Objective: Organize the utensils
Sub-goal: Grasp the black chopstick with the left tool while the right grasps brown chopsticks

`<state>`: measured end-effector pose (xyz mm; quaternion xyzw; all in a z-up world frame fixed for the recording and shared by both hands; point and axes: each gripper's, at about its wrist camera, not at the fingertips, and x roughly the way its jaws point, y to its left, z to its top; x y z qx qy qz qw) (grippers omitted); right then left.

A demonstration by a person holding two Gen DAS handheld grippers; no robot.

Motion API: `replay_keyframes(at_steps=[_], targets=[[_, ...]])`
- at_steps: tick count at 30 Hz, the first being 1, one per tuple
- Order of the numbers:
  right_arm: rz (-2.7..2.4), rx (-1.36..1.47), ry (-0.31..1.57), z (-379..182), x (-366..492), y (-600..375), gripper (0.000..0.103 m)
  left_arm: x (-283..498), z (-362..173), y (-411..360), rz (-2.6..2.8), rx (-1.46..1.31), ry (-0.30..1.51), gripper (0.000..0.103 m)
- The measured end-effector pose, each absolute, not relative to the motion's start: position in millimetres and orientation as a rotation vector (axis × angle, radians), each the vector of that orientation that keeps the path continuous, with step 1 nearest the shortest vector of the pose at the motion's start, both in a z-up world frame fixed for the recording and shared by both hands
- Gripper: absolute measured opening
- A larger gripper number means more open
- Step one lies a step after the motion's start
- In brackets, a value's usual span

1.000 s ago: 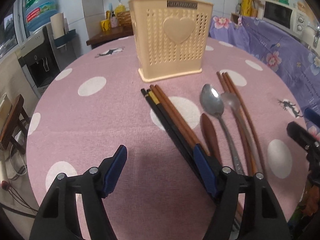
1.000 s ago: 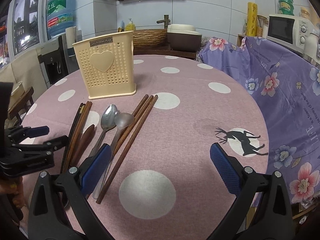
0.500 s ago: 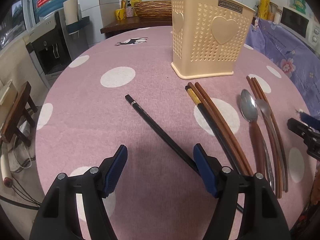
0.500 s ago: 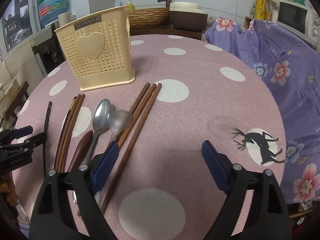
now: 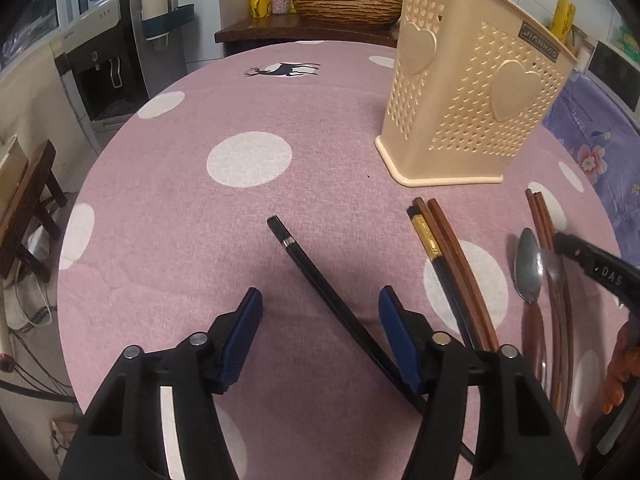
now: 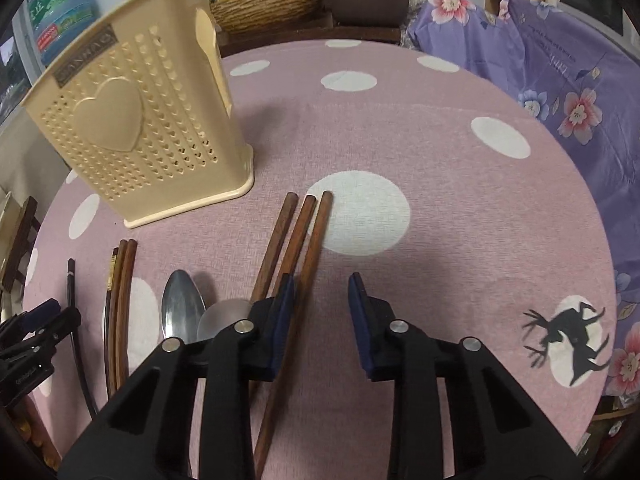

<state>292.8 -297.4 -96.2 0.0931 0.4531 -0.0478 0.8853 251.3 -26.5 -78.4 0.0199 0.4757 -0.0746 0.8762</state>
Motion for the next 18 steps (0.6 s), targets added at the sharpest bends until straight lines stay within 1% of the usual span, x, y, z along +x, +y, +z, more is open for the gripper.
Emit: replay_keyframes(at_steps=[1,5,7,16,17,18], targets=[[-0.094,0.194,0.944,-95.8,295.8,-296.4,0.024,254.0,-78.4,-27.6,-0.153,0.049,0.993,0.052],[-0.117,0.159,0.945,-97.7,309.6,-294.6,0.02,262.9,-80.7,-36.3,-0.15,0.098,0.984,0.044],[-0.114,0.173,0.95,-97.7,315.2,-296.9,0.019,268.4,-79.7,-39.5,-0.158,0.095,0.991,0.04],[-0.124,0.188,0.952,-98.3,320.6,-296.8,0.019,265.6,-79.1,-55.8,-0.183,0.094,1.001,0.04],[-0.126,0.188,0.951,-98.3,322.3,-296.8,0.019,266.7,-79.1,-58.2,-0.185,0.093,1.001,0.04],[-0.131,0.188,0.95,-98.4,322.4,-296.5,0.015,266.2,-79.1,-61.0,-0.189,0.095,1.001,0.038]])
